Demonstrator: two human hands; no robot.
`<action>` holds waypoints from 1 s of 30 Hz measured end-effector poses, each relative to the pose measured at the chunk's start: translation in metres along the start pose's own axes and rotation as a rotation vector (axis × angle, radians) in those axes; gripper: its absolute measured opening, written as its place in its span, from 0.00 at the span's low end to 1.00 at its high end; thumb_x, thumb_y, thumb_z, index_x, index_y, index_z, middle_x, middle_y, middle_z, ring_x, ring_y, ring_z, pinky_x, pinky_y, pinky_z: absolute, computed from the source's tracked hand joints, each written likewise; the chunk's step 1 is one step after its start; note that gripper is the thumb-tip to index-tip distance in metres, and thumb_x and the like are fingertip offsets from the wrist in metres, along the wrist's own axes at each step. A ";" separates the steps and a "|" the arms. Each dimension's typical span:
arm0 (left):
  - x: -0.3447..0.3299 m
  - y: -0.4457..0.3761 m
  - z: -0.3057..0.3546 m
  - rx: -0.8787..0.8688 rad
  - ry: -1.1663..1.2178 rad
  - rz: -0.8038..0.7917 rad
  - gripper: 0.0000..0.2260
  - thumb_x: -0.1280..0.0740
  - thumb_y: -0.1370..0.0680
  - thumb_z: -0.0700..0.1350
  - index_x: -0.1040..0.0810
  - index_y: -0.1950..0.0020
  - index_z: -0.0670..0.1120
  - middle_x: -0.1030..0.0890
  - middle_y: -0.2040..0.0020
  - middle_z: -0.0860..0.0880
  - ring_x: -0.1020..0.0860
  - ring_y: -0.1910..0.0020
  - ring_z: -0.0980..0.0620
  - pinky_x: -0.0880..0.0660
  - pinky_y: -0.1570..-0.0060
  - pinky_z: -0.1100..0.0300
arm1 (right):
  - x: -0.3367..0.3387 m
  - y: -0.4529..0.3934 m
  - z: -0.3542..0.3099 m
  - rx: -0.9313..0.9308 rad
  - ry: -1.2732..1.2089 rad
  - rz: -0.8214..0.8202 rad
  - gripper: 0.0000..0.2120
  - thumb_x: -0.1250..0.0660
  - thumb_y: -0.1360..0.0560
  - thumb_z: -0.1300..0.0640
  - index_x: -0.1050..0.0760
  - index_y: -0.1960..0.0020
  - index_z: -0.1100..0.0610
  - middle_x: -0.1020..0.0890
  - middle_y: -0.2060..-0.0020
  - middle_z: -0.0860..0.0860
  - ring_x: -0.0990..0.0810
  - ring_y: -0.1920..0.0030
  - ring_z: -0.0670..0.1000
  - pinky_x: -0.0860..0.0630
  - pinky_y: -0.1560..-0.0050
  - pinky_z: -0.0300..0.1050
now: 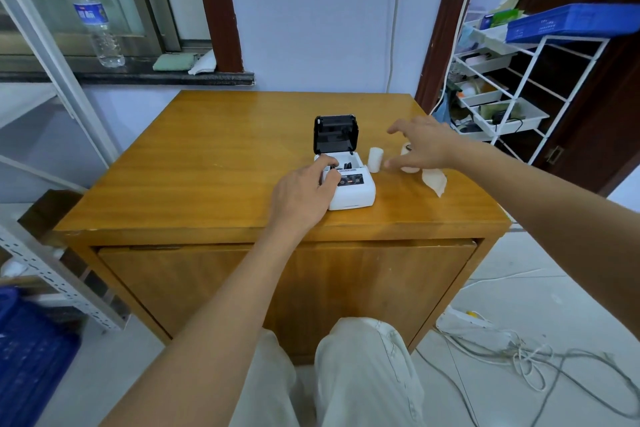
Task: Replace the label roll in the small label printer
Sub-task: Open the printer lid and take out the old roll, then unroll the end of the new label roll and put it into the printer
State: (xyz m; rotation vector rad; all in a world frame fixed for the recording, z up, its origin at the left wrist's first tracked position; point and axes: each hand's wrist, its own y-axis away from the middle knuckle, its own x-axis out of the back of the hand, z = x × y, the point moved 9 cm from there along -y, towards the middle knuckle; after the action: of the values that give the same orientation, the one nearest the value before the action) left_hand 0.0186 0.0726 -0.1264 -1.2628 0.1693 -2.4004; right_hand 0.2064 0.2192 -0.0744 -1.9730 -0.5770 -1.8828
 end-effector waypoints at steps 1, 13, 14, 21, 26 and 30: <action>0.000 0.000 0.000 0.001 -0.004 0.000 0.17 0.47 0.16 0.56 0.25 0.31 0.59 0.15 0.52 0.51 0.20 0.58 0.48 0.25 0.65 0.52 | -0.006 0.004 0.003 -0.022 -0.033 -0.033 0.38 0.27 0.25 0.37 0.36 0.21 0.50 0.24 0.31 0.59 0.26 0.29 0.62 0.27 0.31 0.61; 0.000 0.001 0.000 -0.011 -0.001 -0.005 0.17 0.48 0.16 0.57 0.25 0.32 0.58 0.17 0.58 0.49 0.21 0.60 0.48 0.27 0.67 0.52 | -0.031 0.023 0.018 -0.138 -0.380 0.120 0.30 0.23 0.24 0.48 0.27 0.26 0.56 0.20 0.33 0.58 0.22 0.35 0.59 0.27 0.45 0.48; 0.000 0.000 0.000 -0.015 -0.006 -0.003 0.17 0.48 0.16 0.56 0.25 0.32 0.58 0.17 0.59 0.49 0.21 0.61 0.48 0.29 0.68 0.53 | -0.032 0.023 0.019 -0.143 -0.375 0.116 0.30 0.23 0.25 0.47 0.27 0.27 0.57 0.19 0.34 0.57 0.22 0.35 0.59 0.27 0.45 0.48; 0.001 0.000 -0.001 -0.015 -0.008 -0.011 0.18 0.49 0.17 0.57 0.26 0.32 0.59 0.17 0.58 0.49 0.20 0.60 0.46 0.23 0.64 0.50 | -0.033 0.032 0.012 -0.102 -0.333 0.116 0.28 0.27 0.22 0.45 0.29 0.27 0.52 0.18 0.42 0.57 0.22 0.48 0.57 0.25 0.52 0.50; 0.002 0.001 -0.001 -0.021 0.015 -0.007 0.18 0.48 0.16 0.56 0.26 0.31 0.59 0.18 0.60 0.49 0.20 0.59 0.45 0.28 0.66 0.52 | -0.028 0.059 -0.003 -0.045 -0.419 0.137 0.21 0.24 0.24 0.49 0.26 0.34 0.50 0.17 0.44 0.55 0.20 0.45 0.57 0.22 0.46 0.55; 0.002 0.001 -0.005 0.013 0.086 -0.039 0.18 0.45 0.17 0.59 0.25 0.30 0.62 0.18 0.55 0.52 0.20 0.55 0.48 0.27 0.62 0.54 | -0.034 0.100 -0.022 0.038 -0.509 0.261 0.17 0.24 0.25 0.52 0.24 0.38 0.44 0.18 0.44 0.49 0.19 0.46 0.52 0.21 0.45 0.53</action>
State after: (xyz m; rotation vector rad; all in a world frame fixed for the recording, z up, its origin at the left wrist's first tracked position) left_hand 0.0140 0.0708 -0.1282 -1.1685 0.1554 -2.4862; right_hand 0.2383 0.1208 -0.1044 -2.3779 -0.4494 -1.2092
